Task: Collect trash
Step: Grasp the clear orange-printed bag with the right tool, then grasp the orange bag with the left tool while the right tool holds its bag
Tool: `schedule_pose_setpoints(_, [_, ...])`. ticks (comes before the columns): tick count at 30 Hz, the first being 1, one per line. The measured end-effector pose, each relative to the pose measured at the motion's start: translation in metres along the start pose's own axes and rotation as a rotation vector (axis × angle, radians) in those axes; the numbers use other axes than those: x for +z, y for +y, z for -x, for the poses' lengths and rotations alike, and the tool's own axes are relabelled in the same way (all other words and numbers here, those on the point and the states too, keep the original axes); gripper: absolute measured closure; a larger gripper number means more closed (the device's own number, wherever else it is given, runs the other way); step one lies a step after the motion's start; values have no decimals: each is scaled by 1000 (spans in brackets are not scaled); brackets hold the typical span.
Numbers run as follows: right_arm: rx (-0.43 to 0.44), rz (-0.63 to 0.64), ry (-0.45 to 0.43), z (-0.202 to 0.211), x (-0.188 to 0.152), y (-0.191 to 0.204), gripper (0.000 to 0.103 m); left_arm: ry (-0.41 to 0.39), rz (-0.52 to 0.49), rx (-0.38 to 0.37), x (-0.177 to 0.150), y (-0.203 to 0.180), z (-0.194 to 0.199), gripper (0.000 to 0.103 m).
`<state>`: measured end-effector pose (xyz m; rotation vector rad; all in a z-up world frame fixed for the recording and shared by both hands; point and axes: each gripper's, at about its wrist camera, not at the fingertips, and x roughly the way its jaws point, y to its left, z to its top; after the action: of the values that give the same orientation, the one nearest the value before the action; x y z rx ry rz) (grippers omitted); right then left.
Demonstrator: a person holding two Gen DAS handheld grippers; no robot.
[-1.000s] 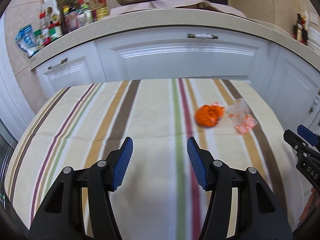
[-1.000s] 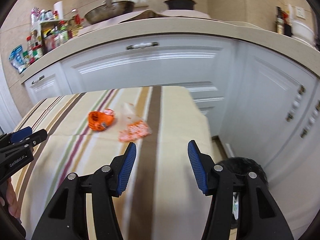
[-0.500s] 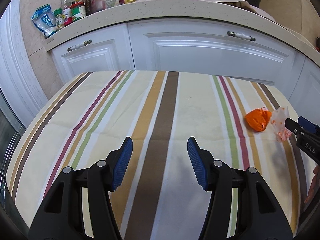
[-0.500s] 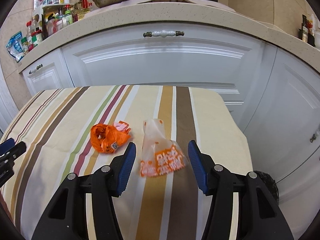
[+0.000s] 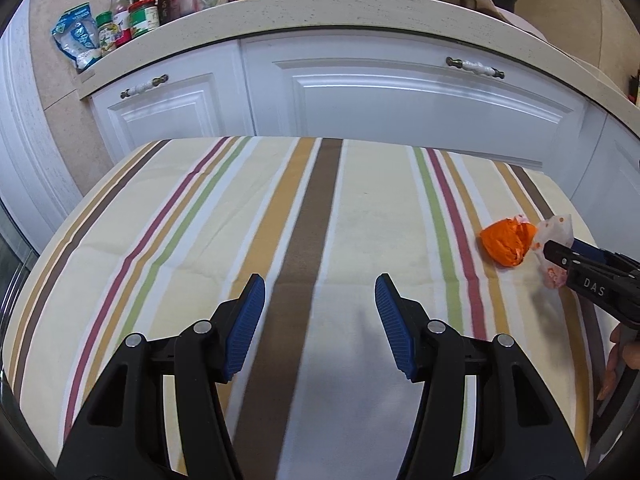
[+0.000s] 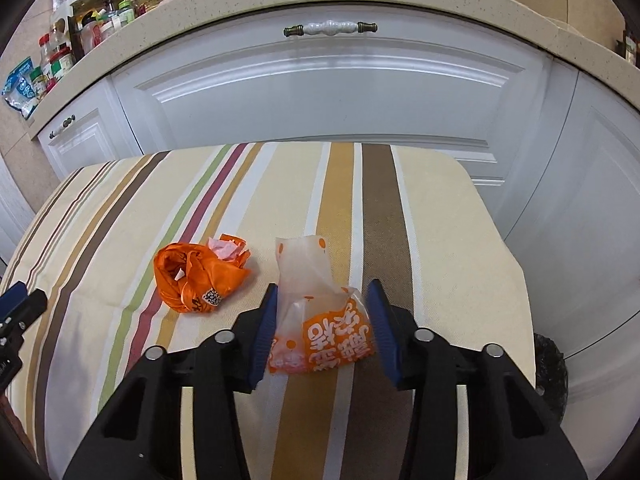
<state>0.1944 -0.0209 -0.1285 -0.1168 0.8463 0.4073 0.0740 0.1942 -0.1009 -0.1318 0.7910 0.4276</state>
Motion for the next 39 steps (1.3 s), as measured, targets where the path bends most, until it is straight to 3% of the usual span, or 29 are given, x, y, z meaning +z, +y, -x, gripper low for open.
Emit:
schedule_pose_setpoints(7, [-31,-12,-38,17,-6,-14,63,-5,-38,-56,2,-33,0,45])
schedule_pose_setpoints(9, [-38,-28,-48,24,-10,-24,63,-15,-51,-74,2,-46,1,38])
schedule_pose_setpoints(16, [-48,-73,-73,39,-19,-50,63,-26,-104,-130,9,-87,-6,38])
schedule_pose_setpoints(21, [-53,-88,-91,47,-22,-61,63,-31,-141,-139,18,-111,-18,34])
schedule_pose_setpoints(37, [-73,-111,-105,46,-24,-81,63,16,-205,-124,25,-144,-53,34])
schedule_pose_setpoints(39, [-72,-112,-102,46,-24,-81,63,22,-204,-130,24,-143,-55,43])
